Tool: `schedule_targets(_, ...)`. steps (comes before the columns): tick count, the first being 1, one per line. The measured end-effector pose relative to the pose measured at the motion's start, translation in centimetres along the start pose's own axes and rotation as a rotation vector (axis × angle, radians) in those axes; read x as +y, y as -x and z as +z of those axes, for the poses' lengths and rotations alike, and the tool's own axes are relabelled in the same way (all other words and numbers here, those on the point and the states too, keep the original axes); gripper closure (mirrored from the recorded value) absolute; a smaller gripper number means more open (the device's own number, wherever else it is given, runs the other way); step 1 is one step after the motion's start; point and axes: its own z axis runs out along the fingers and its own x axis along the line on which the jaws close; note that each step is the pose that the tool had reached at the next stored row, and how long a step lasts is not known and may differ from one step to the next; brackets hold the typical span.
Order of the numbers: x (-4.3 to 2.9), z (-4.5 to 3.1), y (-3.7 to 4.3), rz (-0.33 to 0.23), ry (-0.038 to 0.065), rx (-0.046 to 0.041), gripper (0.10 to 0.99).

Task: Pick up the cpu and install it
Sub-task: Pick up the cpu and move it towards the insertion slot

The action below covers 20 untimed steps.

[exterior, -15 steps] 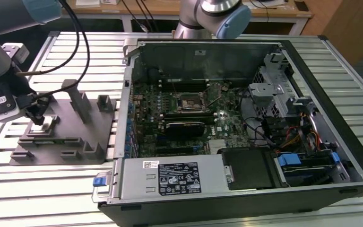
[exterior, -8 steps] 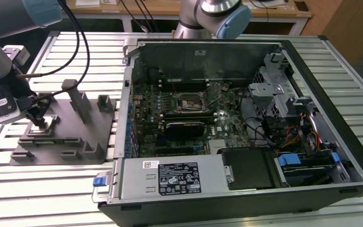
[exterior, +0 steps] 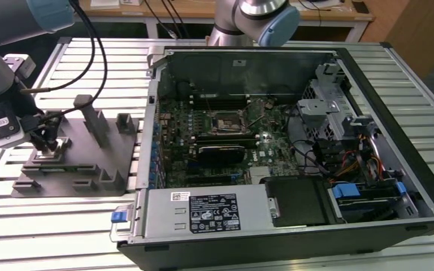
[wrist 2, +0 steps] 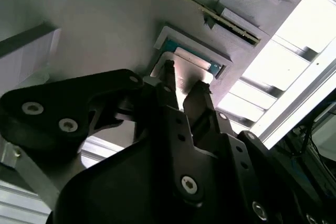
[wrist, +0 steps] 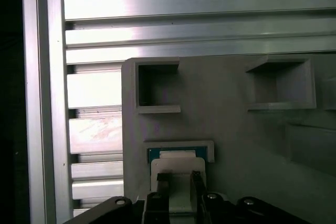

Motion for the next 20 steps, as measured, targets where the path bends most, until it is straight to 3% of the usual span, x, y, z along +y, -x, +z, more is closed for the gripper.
schedule_targets(1, 0.00, 0.00, 0.00, 0.000, 0.000, 0.0000, 0.733)
schedule_targets(2, 0.00, 0.00, 0.00, 0.000, 0.000, 0.0000, 0.733)
schedule_targets(4, 0.00, 0.01, 0.00, 0.000, 0.000, 0.0000, 0.620)
schedule_targets(5, 0.00, 0.01, -0.01, 0.000, 0.000, 0.0000, 0.620)
schedule_targets(7, 0.00, 0.01, -0.01, 0.000, 0.000, 0.0000, 0.502)
schedule_targets(10, 0.00, 0.02, -0.01, 0.000, 0.000, 0.0000, 0.443)
schedule_targets(11, 0.00, 0.02, -0.01, 0.000, 0.000, 0.0000, 0.380)
schedule_targets(20, -0.01, 0.14, -0.02, -0.002, 0.000, 0.0001, 0.380)
